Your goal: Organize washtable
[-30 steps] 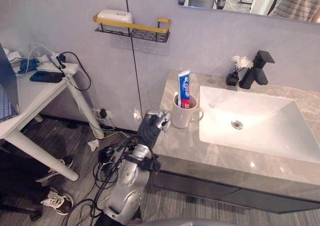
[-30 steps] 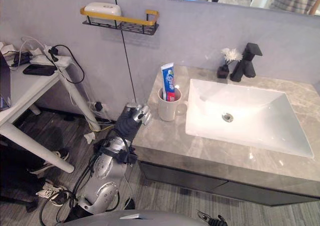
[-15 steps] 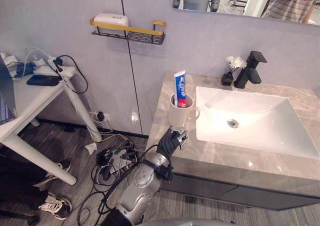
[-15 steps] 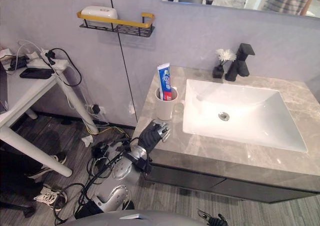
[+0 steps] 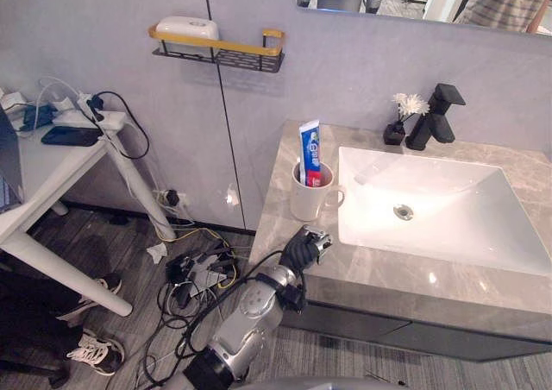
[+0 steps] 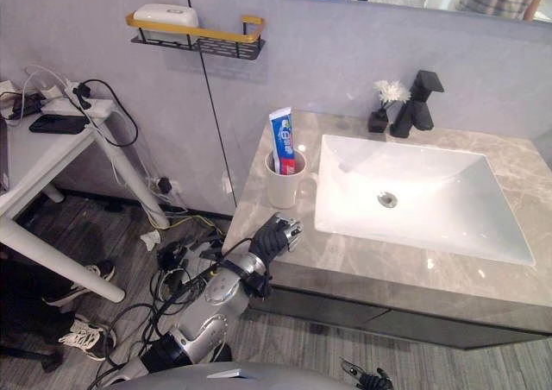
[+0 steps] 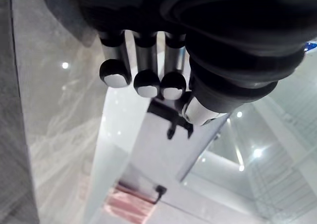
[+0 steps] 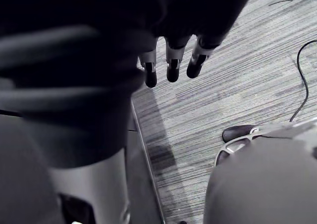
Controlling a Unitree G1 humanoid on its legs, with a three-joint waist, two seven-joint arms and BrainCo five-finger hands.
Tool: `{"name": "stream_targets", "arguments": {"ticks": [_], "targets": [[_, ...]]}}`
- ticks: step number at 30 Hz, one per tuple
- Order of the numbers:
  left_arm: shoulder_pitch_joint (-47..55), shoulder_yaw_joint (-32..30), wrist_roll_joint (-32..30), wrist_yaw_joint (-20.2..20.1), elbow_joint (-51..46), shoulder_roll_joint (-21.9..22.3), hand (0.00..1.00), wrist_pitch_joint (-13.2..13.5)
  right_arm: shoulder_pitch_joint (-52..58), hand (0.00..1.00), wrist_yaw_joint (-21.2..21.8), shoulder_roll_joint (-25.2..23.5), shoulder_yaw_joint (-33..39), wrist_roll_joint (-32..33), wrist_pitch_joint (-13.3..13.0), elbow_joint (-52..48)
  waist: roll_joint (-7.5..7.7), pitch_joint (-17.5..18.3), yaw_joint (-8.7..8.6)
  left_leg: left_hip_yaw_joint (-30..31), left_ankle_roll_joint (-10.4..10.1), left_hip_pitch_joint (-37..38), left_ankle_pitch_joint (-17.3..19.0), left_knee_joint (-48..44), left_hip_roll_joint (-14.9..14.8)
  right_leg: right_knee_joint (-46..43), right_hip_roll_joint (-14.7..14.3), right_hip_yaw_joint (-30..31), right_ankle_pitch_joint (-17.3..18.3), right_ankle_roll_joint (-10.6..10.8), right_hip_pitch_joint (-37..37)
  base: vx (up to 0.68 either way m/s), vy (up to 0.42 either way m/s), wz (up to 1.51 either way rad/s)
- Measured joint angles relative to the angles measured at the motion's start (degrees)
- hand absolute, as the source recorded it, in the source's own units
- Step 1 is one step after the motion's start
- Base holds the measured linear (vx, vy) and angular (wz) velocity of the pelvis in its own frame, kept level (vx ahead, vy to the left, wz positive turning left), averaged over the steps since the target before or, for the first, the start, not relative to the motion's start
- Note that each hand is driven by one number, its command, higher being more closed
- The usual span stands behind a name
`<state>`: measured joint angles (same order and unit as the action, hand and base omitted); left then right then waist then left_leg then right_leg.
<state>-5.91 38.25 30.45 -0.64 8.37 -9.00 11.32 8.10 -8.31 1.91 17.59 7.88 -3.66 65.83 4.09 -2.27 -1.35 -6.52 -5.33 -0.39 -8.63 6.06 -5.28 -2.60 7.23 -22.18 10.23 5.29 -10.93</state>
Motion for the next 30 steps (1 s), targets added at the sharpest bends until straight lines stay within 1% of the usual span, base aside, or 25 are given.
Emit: {"name": "stream_targets", "arguments": {"ticks": [6, 10, 14, 19, 27, 30], "targets": [[-1.28, -0.1, -0.64, 0.99, 0.98, 0.14, 1.0, 0.12, -0.21, 0.0, -0.42, -0.07, -0.19, 0.01, 0.0, -0.16, 0.03, -0.04, -0.44, -0.88, 0.06, -0.05, 0.07, 0.0, -0.02, 0.05, 0.09, 0.88, -0.21, 0.05, 0.66, -0.01, 0.014, -0.07], [-3.0, -0.11, -1.7, 1.38, 2.37, 0.16, 1.0, 0.19, -0.3, 0.0, -0.55, 0.02, -1.49, 0.02, -0.12, -0.56, 0.12, -0.09, -1.14, -0.95, 0.09, -0.18, 0.08, 0.0, 0.01, 0.05, 0.12, 0.96, -0.29, 0.14, 0.84, 0.0, 0.0, 0.0], [-3.86, -0.24, -1.74, 2.23, 2.95, 0.51, 1.0, 0.2, -0.34, 0.0, -0.56, -0.03, -1.77, 0.03, -0.7, -0.56, 0.2, -0.25, -1.3, -1.05, 0.12, -0.18, 0.16, 0.0, 0.0, 0.1, 0.12, 1.06, -0.3, 0.13, 0.87, 0.0, 0.0, 0.0], [-6.18, -0.79, -2.89, 3.41, 5.16, 1.9, 1.0, 0.23, -0.38, 0.0, -0.59, -0.02, -1.76, 0.03, -0.71, -0.56, 0.21, -0.37, -1.32, -1.39, 0.08, -0.26, 0.39, 0.0, 0.01, 0.21, 0.09, 1.23, -0.37, 0.13, 0.92, 0.0, -0.001, -0.01], [-8.16, -2.78, -3.01, 5.17, 6.37, 2.18, 1.0, 0.63, -0.76, 0.0, -0.67, -0.03, -1.74, 0.03, -0.71, -0.53, 0.28, -0.5, -1.53, -2.79, 0.16, -0.38, 0.7, 0.0, 0.0, 0.23, 0.2, 2.63, -0.5, 0.2, 1.83, 0.02, 0.002, -0.09], [-8.29, -3.18, -4.14, 5.51, 6.43, 2.18, 1.0, 0.63, -1.03, 0.0, -0.67, -0.13, -1.65, 0.02, -0.7, -0.5, 0.39, -0.74, -1.88, -2.83, 0.16, -0.38, 0.71, 0.0, 0.0, 0.24, 0.22, 2.64, -0.51, 0.21, 1.86, 0.0, 0.0, 0.0]]}}
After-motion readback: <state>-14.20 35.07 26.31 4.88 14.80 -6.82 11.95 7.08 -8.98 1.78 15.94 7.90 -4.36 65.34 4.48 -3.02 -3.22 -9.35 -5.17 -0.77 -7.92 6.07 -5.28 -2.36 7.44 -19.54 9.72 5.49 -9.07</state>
